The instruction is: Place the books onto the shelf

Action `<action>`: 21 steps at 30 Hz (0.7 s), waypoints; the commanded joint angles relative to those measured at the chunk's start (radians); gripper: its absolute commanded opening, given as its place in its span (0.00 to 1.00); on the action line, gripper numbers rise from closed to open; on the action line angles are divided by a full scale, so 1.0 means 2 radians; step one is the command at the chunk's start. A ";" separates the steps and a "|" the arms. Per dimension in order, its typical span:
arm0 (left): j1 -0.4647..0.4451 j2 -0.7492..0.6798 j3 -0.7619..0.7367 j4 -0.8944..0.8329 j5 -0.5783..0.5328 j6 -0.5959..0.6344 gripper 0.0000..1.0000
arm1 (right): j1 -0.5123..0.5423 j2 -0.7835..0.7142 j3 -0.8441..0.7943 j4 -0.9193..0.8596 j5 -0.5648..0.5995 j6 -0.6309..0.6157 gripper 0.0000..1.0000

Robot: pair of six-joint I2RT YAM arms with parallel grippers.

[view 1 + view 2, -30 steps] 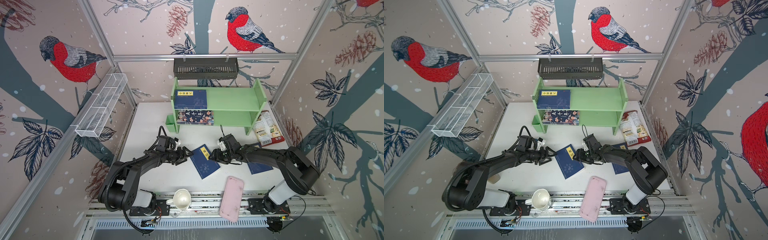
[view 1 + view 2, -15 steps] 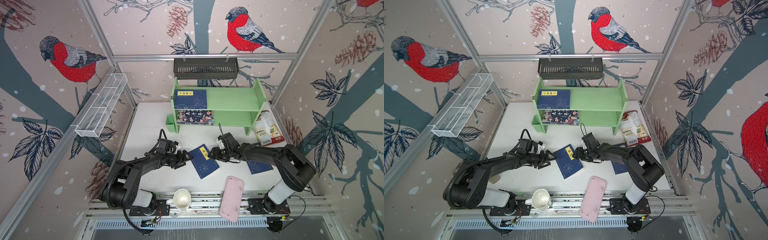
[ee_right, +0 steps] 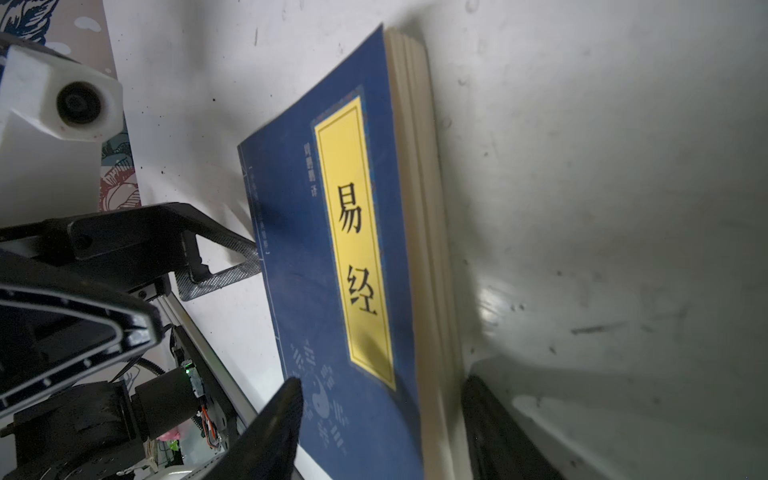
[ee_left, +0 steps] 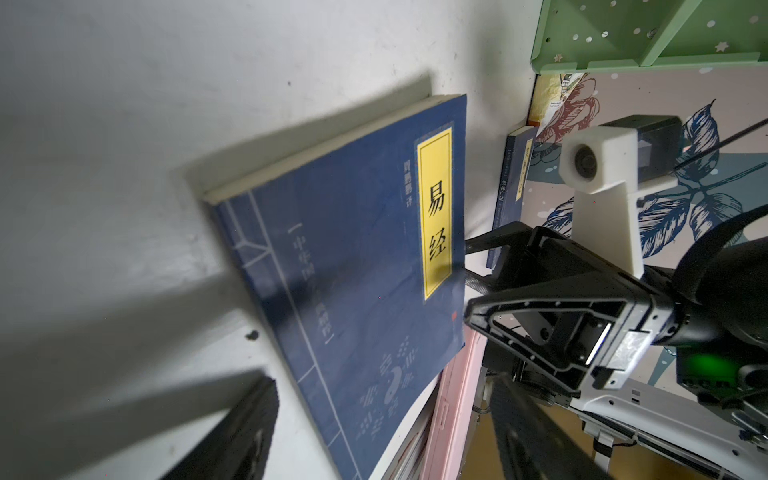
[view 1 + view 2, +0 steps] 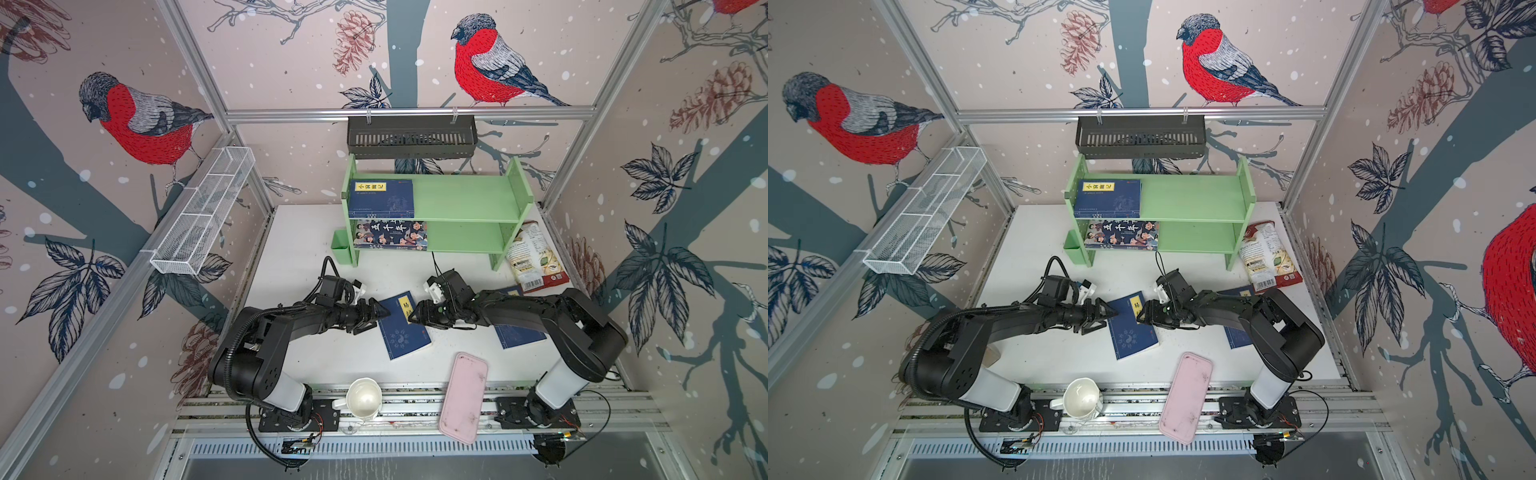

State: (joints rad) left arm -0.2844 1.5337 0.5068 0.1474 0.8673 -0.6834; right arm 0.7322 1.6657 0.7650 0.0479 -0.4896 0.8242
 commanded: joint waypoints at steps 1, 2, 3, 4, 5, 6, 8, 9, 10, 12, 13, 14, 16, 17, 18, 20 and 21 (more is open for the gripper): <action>-0.001 0.011 0.001 -0.005 -0.026 -0.002 0.81 | 0.005 0.001 -0.003 0.035 -0.018 0.020 0.62; -0.001 0.015 0.004 -0.006 -0.026 -0.001 0.81 | 0.006 0.003 -0.004 0.044 -0.022 0.024 0.62; -0.001 0.018 0.008 -0.006 -0.025 -0.002 0.82 | 0.008 0.005 -0.004 0.053 -0.026 0.028 0.62; -0.001 0.021 0.011 -0.007 -0.024 0.000 0.81 | 0.010 0.005 -0.003 0.056 -0.026 0.031 0.61; -0.001 0.022 0.014 -0.009 -0.026 0.000 0.81 | 0.011 0.005 -0.002 0.056 -0.026 0.031 0.61; -0.001 0.023 0.017 -0.010 -0.027 0.001 0.81 | 0.013 0.005 -0.001 0.058 -0.027 0.033 0.61; 0.000 0.027 0.025 -0.019 -0.035 0.004 0.80 | 0.015 0.003 -0.005 0.070 -0.023 0.044 0.59; 0.000 0.027 0.032 -0.029 -0.045 0.009 0.80 | 0.015 0.002 -0.011 0.080 -0.024 0.051 0.58; 0.000 0.026 0.038 -0.036 -0.051 0.015 0.80 | 0.015 0.001 -0.014 0.089 -0.026 0.057 0.58; 0.002 0.026 0.042 -0.043 -0.055 0.019 0.80 | 0.015 -0.001 -0.023 0.103 -0.025 0.067 0.57; 0.002 0.025 0.040 -0.041 -0.055 0.018 0.80 | 0.016 -0.002 -0.026 0.114 -0.026 0.072 0.56; 0.002 0.025 0.038 -0.039 -0.054 0.017 0.80 | 0.016 -0.003 -0.030 0.122 -0.028 0.076 0.56; 0.002 0.022 0.035 -0.038 -0.057 0.017 0.80 | 0.016 -0.002 -0.031 0.130 -0.032 0.083 0.54; 0.002 0.020 0.035 -0.039 -0.060 0.019 0.80 | 0.017 -0.002 -0.031 0.129 -0.032 0.083 0.54; 0.003 0.019 0.035 -0.041 -0.061 0.021 0.80 | 0.017 -0.002 -0.031 0.130 -0.032 0.084 0.53; 0.004 0.017 0.035 -0.045 -0.064 0.022 0.80 | 0.017 -0.003 -0.032 0.129 -0.032 0.084 0.52; 0.003 0.015 0.035 -0.047 -0.066 0.023 0.80 | 0.017 -0.004 -0.032 0.129 -0.031 0.086 0.51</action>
State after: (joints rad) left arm -0.2802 1.5684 0.5819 0.1139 0.7883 -0.6544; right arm 0.7631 1.6665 0.7010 0.2478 -0.5335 0.9737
